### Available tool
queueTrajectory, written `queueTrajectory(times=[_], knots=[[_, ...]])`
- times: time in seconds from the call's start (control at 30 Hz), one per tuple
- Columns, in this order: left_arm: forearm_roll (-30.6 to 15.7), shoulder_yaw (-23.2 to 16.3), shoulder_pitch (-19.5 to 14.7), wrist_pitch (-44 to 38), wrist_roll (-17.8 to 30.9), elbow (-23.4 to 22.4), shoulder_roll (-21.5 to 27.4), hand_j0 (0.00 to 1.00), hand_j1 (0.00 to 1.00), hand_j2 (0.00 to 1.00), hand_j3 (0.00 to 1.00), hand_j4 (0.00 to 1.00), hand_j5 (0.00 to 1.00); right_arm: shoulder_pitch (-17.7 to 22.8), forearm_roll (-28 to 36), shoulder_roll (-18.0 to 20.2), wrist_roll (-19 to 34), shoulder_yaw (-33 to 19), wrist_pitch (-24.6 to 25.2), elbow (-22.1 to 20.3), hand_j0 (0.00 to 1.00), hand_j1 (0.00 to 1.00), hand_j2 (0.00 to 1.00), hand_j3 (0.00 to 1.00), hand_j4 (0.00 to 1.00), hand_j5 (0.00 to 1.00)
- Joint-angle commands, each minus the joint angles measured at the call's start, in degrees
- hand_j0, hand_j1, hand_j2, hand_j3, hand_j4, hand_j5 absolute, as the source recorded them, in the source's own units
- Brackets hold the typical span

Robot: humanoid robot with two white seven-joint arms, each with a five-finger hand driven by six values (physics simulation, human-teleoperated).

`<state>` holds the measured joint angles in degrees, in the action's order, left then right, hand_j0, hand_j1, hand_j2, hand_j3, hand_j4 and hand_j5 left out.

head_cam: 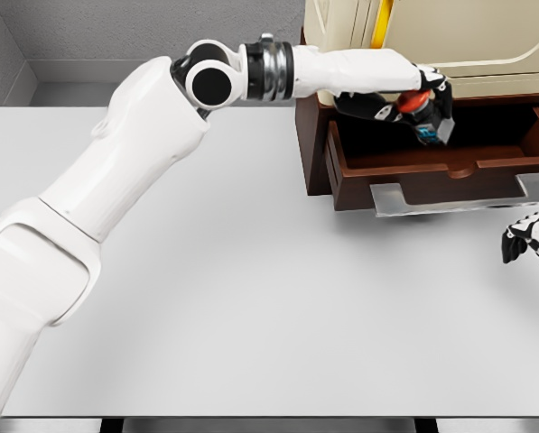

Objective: Put the switch into the drawer with left arm, and close the drawer with right arm

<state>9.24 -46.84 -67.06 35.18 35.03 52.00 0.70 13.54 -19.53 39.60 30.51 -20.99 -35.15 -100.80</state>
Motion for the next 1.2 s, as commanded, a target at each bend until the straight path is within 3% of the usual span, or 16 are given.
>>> queueTrajectory(times=[0.0, 0.1, 0.27, 0.5, 0.63, 0.73, 0.93, 1.03, 1.17], knots=[[-0.4, 0.5, 0.0, -0.2, 0.0, -1.3, -0.3, 0.41, 0.41, 0.41, 0.41, 0.41, 0.41, 0.0, 0.4, 0.4, 0.0, 0.0, 0.2, 0.0, 0.2, 0.2, 0.2, 0.2, 0.2, 0.2], [-0.4, 0.5, 0.0, -0.2, 0.0, -2.6, -0.3, 0.41, 0.41, 0.41, 0.41, 0.41, 0.41, 0.0, 0.4, 0.3, 0.0, 0.0, 0.2, 0.0, 0.2, 0.2, 0.2, 0.2, 0.2, 0.2], [-0.4, 1.3, 0.0, -0.2, 0.0, -4.3, -0.3, 0.54, 0.54, 0.54, 0.54, 0.54, 0.54, 0.0, 0.5, 0.3, 0.0, 0.0, 0.2, 0.0, 0.27, 0.27, 0.27, 0.27, 0.27, 0.27], [-0.4, 3.2, 0.0, -0.2, 0.0, -7.1, -0.3, 0.7, 0.7, 0.7, 0.7, 0.7, 0.7, -0.1, 0.5, 0.3, 0.0, 0.0, 0.2, 0.0, 0.27, 0.27, 0.27, 0.27, 0.27, 0.27], [-0.4, 4.7, 0.1, -0.2, 0.0, -8.0, -0.3, 0.82, 0.82, 0.82, 0.82, 0.82, 0.82, -0.1, 0.5, 0.4, 0.0, 0.0, 0.2, 0.0, 0.27, 0.27, 0.27, 0.27, 0.27, 0.27], [-0.5, 6.2, 0.1, -0.2, 0.0, -8.0, -0.2, 0.97, 0.97, 0.97, 0.97, 0.97, 0.97, -0.1, 0.4, 0.5, 0.0, 0.0, 0.2, 0.0, 0.27, 0.27, 0.27, 0.27, 0.27, 0.27], [-1.7, 8.3, 0.0, -0.2, 0.0, -6.5, -0.2, 1.0, 1.0, 1.0, 1.0, 1.0, 1.0, 0.0, 0.4, 0.7, 0.0, 0.0, 0.2, 0.0, 0.27, 0.27, 0.27, 0.27, 0.27, 0.27], [-6.6, 9.1, 0.1, -0.2, 0.0, 2.2, 1.5, 1.0, 1.0, 1.0, 1.0, 1.0, 1.0, 0.0, 0.4, 0.7, 0.0, 0.0, 0.2, 0.0, 0.27, 0.27, 0.27, 0.27, 0.27, 0.27], [-9.3, 8.8, 0.4, -0.2, 0.0, 15.3, 3.4, 1.0, 1.0, 1.0, 1.0, 1.0, 1.0, -0.2, 0.4, 0.7, 0.0, 0.0, 0.2, 0.0, 0.27, 0.27, 0.27, 0.27, 0.27, 0.27]])
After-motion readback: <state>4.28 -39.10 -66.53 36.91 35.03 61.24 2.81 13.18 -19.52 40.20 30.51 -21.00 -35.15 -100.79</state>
